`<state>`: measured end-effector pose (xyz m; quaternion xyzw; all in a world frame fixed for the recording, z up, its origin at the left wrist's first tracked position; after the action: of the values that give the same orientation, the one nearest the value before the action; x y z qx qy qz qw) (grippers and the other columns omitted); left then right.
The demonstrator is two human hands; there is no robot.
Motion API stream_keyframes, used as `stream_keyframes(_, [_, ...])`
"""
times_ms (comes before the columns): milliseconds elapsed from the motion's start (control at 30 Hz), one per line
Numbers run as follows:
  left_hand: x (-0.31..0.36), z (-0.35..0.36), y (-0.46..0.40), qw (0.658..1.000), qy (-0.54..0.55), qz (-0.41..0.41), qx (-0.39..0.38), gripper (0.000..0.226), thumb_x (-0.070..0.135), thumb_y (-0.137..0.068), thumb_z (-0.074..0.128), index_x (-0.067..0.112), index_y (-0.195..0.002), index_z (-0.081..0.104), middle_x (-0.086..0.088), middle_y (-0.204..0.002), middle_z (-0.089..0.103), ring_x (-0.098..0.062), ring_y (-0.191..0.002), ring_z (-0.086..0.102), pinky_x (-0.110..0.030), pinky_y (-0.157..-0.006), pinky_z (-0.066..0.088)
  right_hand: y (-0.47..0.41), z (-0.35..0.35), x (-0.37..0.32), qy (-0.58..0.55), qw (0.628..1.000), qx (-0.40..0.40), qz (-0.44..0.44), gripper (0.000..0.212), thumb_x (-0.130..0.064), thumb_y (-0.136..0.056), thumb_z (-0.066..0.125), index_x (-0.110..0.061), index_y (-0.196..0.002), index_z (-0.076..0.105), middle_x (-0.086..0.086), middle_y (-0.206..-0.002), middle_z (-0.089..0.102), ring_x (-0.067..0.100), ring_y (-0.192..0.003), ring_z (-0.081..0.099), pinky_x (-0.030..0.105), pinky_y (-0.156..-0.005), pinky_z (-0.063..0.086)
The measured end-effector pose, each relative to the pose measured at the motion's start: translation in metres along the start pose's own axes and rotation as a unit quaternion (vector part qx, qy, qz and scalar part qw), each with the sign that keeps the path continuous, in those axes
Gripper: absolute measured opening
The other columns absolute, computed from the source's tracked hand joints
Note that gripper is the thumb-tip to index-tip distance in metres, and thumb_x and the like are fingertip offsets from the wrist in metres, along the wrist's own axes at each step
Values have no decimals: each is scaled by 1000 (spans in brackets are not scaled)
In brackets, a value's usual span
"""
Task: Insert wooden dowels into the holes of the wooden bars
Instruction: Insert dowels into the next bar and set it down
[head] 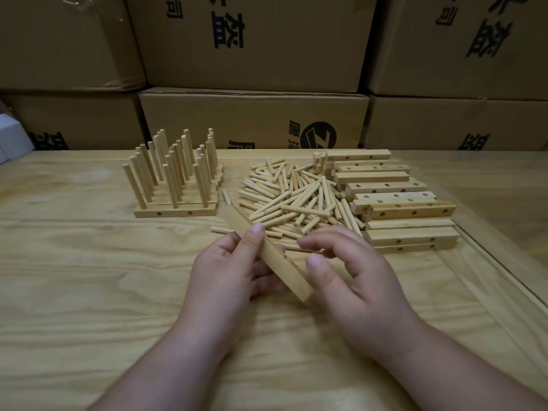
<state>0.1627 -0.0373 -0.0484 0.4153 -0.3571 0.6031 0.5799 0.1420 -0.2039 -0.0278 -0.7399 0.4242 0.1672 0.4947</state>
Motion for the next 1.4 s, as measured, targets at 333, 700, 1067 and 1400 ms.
stream_keyframes(333, [0, -2, -3, 999, 28, -23, 12, 27, 31, -97, 58, 9, -108, 68, -18, -91, 77, -26, -75, 76, -31, -57, 59, -3, 5, 30, 232, 962, -65, 127, 25, -29, -92, 60, -36, -115, 70, -30, -112, 52, -4, -114, 39, -1, -88, 21])
stream_keyframes(700, [2, -5, -3, 995, 73, -64, -2, 44, 32, -103, 31, 10, -119, 65, -15, -77, 72, -17, -49, 55, -23, -41, 40, -1, 6, 34, 279, 941, -76, 178, 21, -40, -91, 64, -34, -110, 71, -18, -99, 48, 10, -108, 47, 31, -95, 44])
stream_keyframes(1067, [1, -4, -4, 999, 26, -46, -12, 37, 40, -105, 41, 13, -109, 66, -16, -92, 77, -16, -53, 58, -24, -38, 40, -1, -3, 24, 93, 985, 72, 123, 9, -29, -93, 62, -37, -89, 60, -24, -93, 63, -4, -79, 58, 6, -63, 38])
stream_keyframes(1400, [2, 1, 2, 994, -83, -16, -64, 32, 37, -100, 51, 22, -93, 78, -10, -91, 76, -14, -61, 63, -27, -43, 47, 1, -5, 5, 40, 992, 122, -15, 15, -16, -91, 62, -22, -103, 69, -19, -99, 64, 0, -94, 62, 5, -78, 42])
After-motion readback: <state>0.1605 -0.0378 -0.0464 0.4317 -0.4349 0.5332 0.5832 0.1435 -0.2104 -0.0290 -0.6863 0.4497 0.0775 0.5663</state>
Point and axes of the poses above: each hand's wrist, its own y-axis away from the middle knuckle, its own z-axis out of the palm, x = y × z, the point moved 3 cm from there along -y, towards the middle knuckle
